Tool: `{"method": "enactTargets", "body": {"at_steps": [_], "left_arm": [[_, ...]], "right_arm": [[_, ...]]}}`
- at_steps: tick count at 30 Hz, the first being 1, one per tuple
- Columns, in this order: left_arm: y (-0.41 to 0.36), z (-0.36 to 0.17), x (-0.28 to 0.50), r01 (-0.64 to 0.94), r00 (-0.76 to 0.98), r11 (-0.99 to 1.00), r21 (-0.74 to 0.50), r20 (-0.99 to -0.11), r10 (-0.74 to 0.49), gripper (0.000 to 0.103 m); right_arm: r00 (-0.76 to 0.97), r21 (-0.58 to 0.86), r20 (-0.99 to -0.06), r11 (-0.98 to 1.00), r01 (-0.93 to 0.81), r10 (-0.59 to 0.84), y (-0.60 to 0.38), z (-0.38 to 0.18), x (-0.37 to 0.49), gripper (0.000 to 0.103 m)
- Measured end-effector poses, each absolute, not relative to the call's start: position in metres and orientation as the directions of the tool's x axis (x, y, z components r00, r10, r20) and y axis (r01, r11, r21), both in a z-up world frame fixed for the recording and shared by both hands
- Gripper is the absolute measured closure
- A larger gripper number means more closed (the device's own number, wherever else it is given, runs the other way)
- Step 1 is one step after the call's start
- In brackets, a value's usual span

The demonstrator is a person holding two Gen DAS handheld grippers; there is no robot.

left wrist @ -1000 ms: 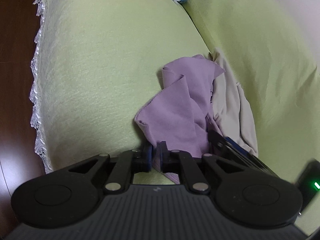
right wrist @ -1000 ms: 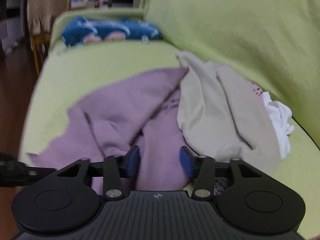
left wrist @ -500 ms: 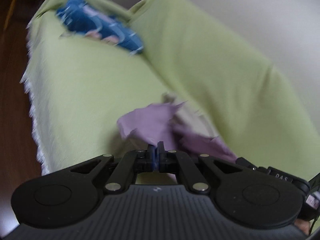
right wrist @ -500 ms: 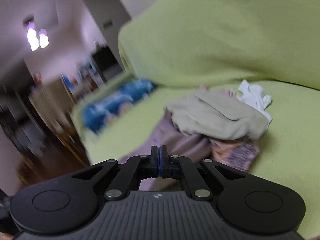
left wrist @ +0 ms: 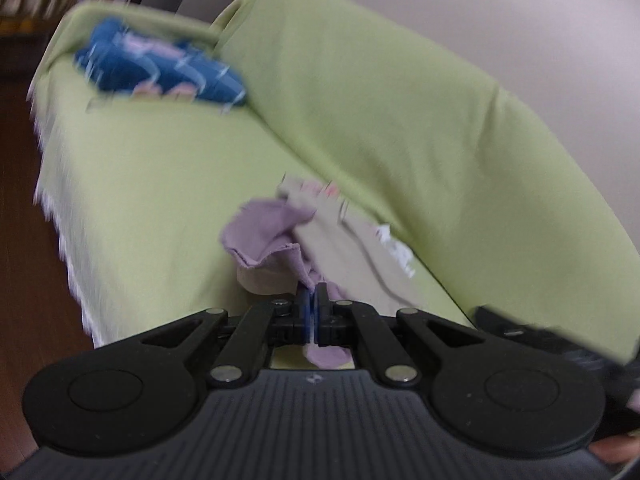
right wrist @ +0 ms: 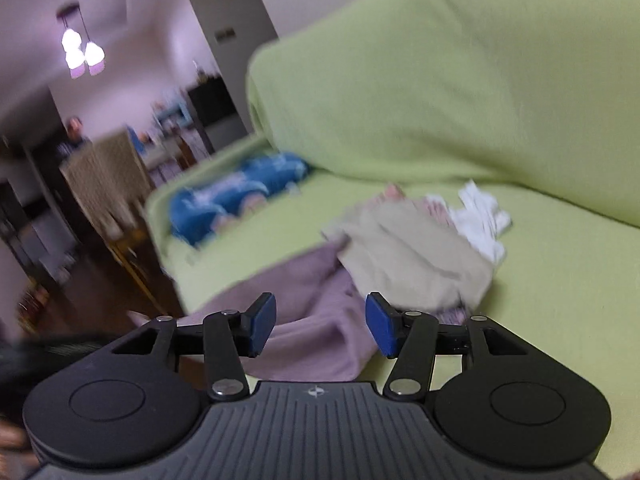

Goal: Fold clothes
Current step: 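Lift the lilac top off the pile with both grippers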

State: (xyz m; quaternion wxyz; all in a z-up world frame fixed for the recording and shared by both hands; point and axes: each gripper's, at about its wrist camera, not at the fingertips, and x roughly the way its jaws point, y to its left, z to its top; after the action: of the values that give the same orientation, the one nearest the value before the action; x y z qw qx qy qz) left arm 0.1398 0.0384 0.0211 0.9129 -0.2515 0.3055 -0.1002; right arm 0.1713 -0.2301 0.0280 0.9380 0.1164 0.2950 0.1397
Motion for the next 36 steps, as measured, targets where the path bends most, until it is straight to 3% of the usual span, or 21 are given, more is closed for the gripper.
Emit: {"method": "enactTargets", "body": {"at_steps": [10, 11, 12, 13, 15, 17, 20, 23, 31, 36], "left_arm": [[0.073, -0.004, 0.146, 0.045, 0.817, 0.832, -0.553, -0.459, -0.349, 0.103], [0.074, -0.006, 0.147, 0.044, 0.818, 0.830, -0.555, -0.458, -0.349, 0.103], [0.075, -0.009, 0.150, 0.043, 0.817, 0.829, -0.557, -0.458, -0.350, 0.103], [0.077, -0.012, 0.153, 0.040, 0.815, 0.830, -0.556, -0.462, -0.349, 0.103], [0.080, -0.016, 0.159, 0.031, 0.812, 0.837, -0.547, -0.474, -0.340, 0.103], [0.082, -0.017, 0.166, 0.029, 0.809, 0.844, -0.535, -0.483, -0.334, 0.103], [0.086, 0.007, 0.172, 0.056, 0.839, 0.871, -0.488, -0.450, -0.306, 0.103], [0.089, 0.052, 0.178, 0.088, 0.883, 0.891, -0.445, -0.380, -0.277, 0.103], [0.089, 0.191, 0.167, 0.136, 0.959, 0.932, -0.336, -0.190, -0.209, 0.103], [0.066, 0.256, 0.131, 0.212, 0.968, 0.940, -0.266, -0.072, -0.239, 0.103]], "right_arm": [[0.806, -0.187, -0.585, 0.953, -0.240, 0.088, -0.141, -0.080, 0.222, 0.056], [0.801, -0.200, -0.594, 0.950, -0.240, 0.077, -0.139, -0.087, 0.229, 0.063], [0.791, -0.196, -0.608, 0.951, -0.237, 0.072, -0.140, -0.092, 0.236, 0.091], [0.778, -0.178, -0.624, 0.957, -0.227, 0.069, -0.143, -0.096, 0.244, 0.102], [0.757, -0.063, -0.645, 0.980, -0.186, 0.102, -0.159, -0.092, 0.251, 0.102], [0.728, 0.165, -0.648, 0.974, -0.153, 0.224, -0.183, -0.078, 0.254, 0.102], [0.719, 0.457, -0.573, 0.882, -0.118, 0.394, -0.216, -0.040, 0.257, 0.101], [0.749, 0.604, -0.468, 0.788, -0.118, 0.470, -0.237, 0.006, 0.259, 0.101], [0.819, 0.780, -0.167, 0.581, -0.231, 0.549, -0.279, 0.125, 0.223, 0.101], [0.858, 0.733, -0.016, 0.589, -0.340, 0.514, -0.306, 0.198, 0.149, 0.101]]}}
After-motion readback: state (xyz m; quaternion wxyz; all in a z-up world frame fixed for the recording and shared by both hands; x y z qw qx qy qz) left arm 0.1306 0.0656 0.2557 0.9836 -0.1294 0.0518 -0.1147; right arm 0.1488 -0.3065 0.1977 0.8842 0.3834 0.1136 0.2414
